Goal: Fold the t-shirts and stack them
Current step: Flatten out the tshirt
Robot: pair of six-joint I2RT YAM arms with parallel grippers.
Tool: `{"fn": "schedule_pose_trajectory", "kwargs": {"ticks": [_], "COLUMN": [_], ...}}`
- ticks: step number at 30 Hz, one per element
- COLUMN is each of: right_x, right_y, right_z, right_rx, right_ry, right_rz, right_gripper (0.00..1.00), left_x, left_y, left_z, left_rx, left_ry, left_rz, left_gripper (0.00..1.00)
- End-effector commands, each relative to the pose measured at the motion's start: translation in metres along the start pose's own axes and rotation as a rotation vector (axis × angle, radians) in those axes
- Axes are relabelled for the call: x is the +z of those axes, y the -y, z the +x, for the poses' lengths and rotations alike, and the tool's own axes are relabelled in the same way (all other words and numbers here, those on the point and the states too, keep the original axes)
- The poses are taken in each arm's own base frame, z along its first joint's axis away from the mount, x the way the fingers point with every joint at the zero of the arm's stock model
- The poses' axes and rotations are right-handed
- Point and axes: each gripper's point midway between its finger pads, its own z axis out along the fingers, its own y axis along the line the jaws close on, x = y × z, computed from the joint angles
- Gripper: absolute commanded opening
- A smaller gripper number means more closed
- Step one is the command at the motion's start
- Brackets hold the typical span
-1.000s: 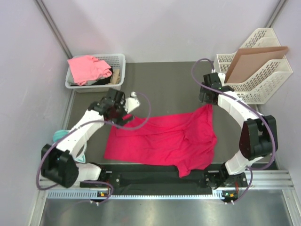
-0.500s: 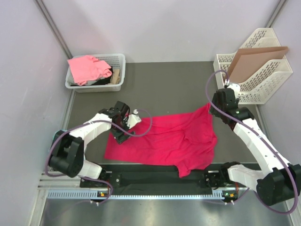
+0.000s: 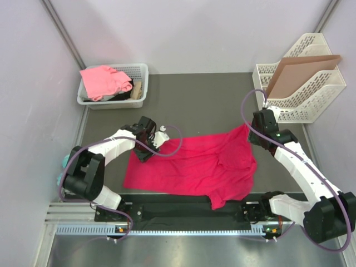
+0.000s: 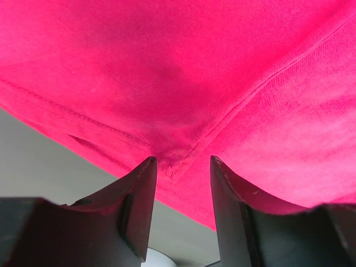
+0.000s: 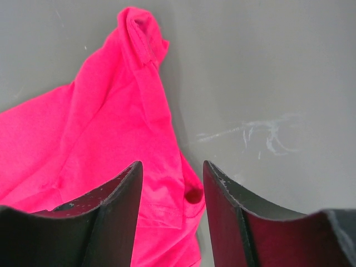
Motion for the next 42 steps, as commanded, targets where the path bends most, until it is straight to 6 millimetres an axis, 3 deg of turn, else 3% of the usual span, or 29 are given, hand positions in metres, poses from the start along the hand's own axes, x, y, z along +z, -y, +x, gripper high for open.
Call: {"fn": "schedule_pose_trajectory", "kwargs": {"ticks": [1,6,9,12,15,16,18,23,28,35,42], "right_x": [-0.005,-0.007,-0.007,-0.008,-0.001,0.001,0.008,0.016,0.012,0.018,0.008], "right_y": [-0.004,-0.003,-0.003,-0.002,-0.003,-0.004,-0.004,-0.016,-0.034,-0.037,-0.025], "right_z": [-0.001,-0.001,0.0,0.001,0.009,0.014,0.026,0.044,0.071,0.103,0.109], "right_rx": [0.019,0.017,0.015,0.014,0.007,0.003,-0.009,-0.007,0.014,0.046,0.1], "right_ry": [0.015,0.017,0.015,0.011,-0.02,-0.04,-0.082,-0.169,-0.235,-0.314,-0.298], "right_rz": [-0.03,-0.032,-0.031,-0.028,-0.024,-0.022,-0.017,-0.055,-0.109,-0.106,-0.047], "right_gripper": [0.47,0.47,0.45,0.41,0.41,0.44,0.51,0.58,0.57,0.52,0.52], "left_x": [0.0,0.0,0.004,0.007,0.009,0.009,0.01,0.008,0.002,-0.004,-0.01], "left_y": [-0.003,-0.001,-0.003,-0.005,-0.006,-0.007,-0.007,-0.009,-0.013,-0.02,-0.022], "left_z": [-0.01,-0.001,0.002,0.004,0.004,0.004,0.003,0.004,0.001,-0.002,-0.004], "left_rx": [-0.004,0.006,0.001,-0.004,-0.005,-0.007,-0.007,-0.005,-0.004,-0.01,-0.008], "left_ry": [0.023,0.006,-0.002,-0.005,-0.007,-0.007,-0.009,-0.006,0.014,0.025,0.039], "left_rz": [0.01,0.012,0.01,0.016,0.028,0.026,0.028,0.016,-0.003,-0.026,-0.036], "left_gripper": [0.5,0.6,0.6,0.47,0.23,0.14,0.1,0.07,0.03,0.0,0.0]}}
